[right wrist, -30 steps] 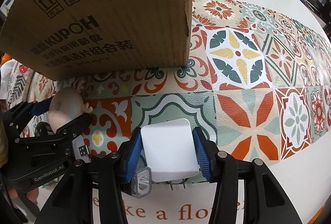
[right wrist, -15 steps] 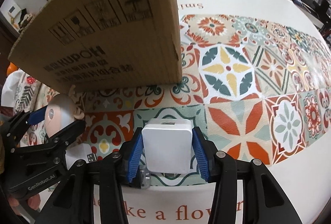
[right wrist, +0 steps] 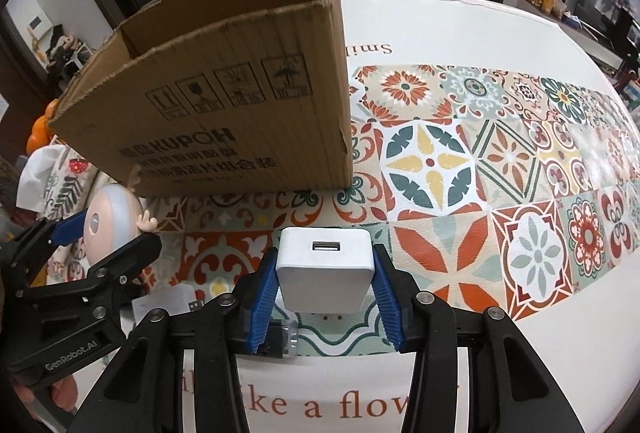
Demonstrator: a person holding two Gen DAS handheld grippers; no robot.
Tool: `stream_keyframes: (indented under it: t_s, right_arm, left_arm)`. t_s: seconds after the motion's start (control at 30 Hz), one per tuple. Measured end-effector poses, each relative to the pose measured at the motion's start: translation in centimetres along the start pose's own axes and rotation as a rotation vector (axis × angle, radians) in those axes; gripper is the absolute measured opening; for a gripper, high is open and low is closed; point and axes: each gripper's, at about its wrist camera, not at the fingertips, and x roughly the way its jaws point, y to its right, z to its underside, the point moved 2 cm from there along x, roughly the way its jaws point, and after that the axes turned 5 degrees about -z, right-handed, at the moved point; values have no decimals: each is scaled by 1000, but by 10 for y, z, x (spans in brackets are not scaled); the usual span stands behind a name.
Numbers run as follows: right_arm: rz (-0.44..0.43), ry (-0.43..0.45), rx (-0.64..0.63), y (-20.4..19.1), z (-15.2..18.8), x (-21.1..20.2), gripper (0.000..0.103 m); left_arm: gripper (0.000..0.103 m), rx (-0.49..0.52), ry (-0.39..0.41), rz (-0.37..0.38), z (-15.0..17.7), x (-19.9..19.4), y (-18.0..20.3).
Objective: Organize rigid objects
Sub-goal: 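Lift the lamp and charger and carry them over the box with both tools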
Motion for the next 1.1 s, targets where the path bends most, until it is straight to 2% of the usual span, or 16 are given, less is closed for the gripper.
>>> stream_keyframes:
  t_s: [0.3, 0.53, 0.9, 1.1]
  right_arm:
    - [-3, 42, -25, -4, -2, -26, 46]
    - [-14, 106, -55, -15, -5, -49, 46]
    - [-33, 221, -110, -37, -16, -94, 46]
    - [-37, 263, -137, -46, -27, -111, 46]
  left_arm:
    - [75, -10, 44, 0, 0, -17, -1]
    - [75, -18, 106, 2, -3, -44, -3]
    - [75, -23, 188, 35, -19, -82, -9]
    - [75, -24, 227, 23, -33, -99, -14]
